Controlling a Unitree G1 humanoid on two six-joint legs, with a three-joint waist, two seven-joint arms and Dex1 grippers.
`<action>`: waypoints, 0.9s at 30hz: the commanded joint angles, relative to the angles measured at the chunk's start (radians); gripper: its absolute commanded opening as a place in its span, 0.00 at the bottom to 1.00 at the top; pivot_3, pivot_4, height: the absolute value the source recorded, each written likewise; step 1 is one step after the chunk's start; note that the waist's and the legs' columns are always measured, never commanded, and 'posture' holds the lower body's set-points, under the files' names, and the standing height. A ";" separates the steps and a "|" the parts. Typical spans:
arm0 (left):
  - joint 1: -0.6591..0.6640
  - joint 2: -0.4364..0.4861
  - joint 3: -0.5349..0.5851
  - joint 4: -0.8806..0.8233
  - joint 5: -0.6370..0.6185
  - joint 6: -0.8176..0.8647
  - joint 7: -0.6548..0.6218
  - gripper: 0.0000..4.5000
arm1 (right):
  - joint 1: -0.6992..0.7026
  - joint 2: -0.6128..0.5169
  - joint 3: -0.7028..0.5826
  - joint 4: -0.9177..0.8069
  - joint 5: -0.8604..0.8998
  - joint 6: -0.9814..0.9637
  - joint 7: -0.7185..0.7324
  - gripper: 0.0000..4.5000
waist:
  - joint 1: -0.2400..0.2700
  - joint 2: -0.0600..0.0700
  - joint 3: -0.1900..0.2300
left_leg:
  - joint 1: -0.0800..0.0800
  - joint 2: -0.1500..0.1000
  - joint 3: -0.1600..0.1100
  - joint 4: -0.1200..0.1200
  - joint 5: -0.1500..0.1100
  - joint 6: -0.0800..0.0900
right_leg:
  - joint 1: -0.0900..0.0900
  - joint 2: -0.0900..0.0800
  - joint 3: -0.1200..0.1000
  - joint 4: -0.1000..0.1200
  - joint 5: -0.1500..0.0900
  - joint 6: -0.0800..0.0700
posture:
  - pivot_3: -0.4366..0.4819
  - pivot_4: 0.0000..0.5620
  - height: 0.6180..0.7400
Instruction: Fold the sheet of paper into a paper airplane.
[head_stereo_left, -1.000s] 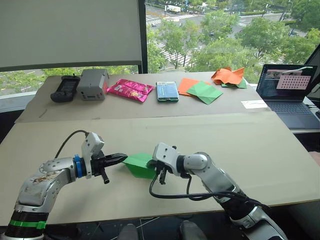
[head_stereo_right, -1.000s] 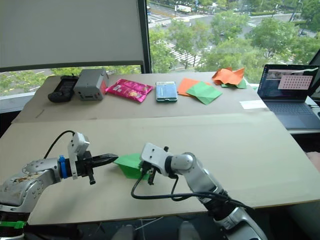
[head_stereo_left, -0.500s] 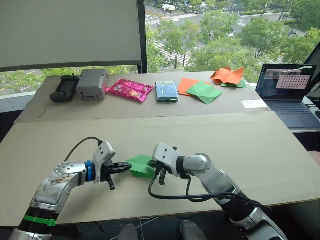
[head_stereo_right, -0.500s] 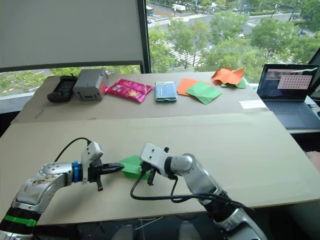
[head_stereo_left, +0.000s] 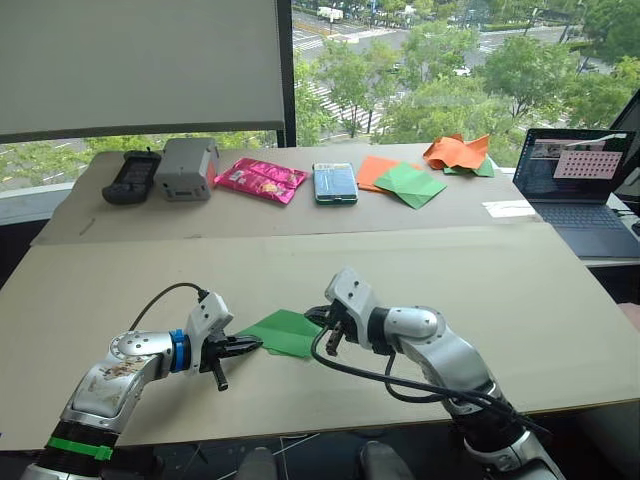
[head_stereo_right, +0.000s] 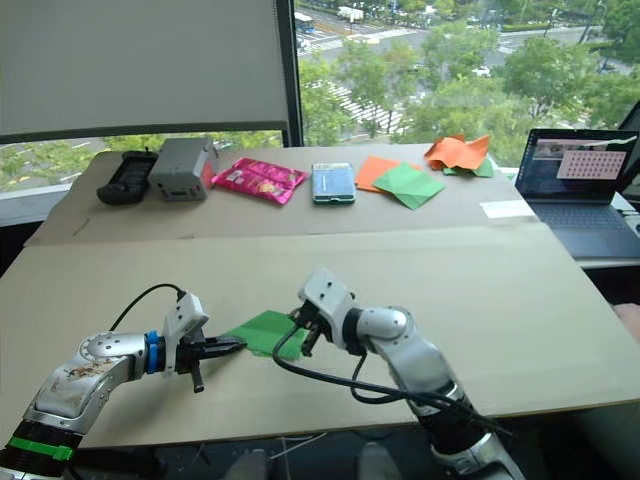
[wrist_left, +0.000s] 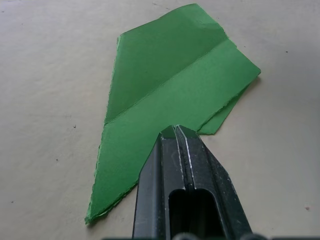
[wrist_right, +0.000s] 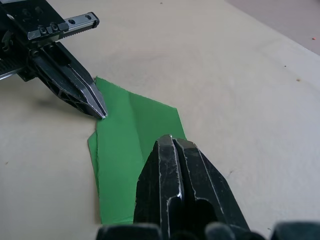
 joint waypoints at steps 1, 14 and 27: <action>-0.005 0.000 0.013 0.000 0.003 -0.014 -0.001 0.00 | -0.006 -0.006 -0.046 -0.027 0.037 0.035 -0.016 0.35 | 0.000 0.000 0.000 | 0.000 0.000 0.000 0.000 0.000 0.000 | 0.000 0.000 0.000 0.000 0.000 0.000 | 0.48 0.27 0.82; -0.006 -0.006 0.008 -0.002 0.006 -0.012 0.003 0.00 | 0.007 0.094 -0.193 0.102 0.250 0.208 -0.033 0.65 | 0.000 0.000 0.000 | -0.001 0.000 0.000 0.000 0.000 0.000 | 0.000 0.000 0.000 -0.001 0.000 0.000 | 0.48 0.27 0.82; 0.005 -0.003 0.016 -0.019 0.001 -0.006 0.011 0.00 | -0.001 0.134 -0.235 0.196 0.381 0.278 -0.045 0.65 | -0.002 0.002 0.000 | -0.002 0.000 0.000 0.000 0.000 0.000 | 0.000 0.000 0.000 -0.001 0.000 0.000 | 0.48 0.27 0.82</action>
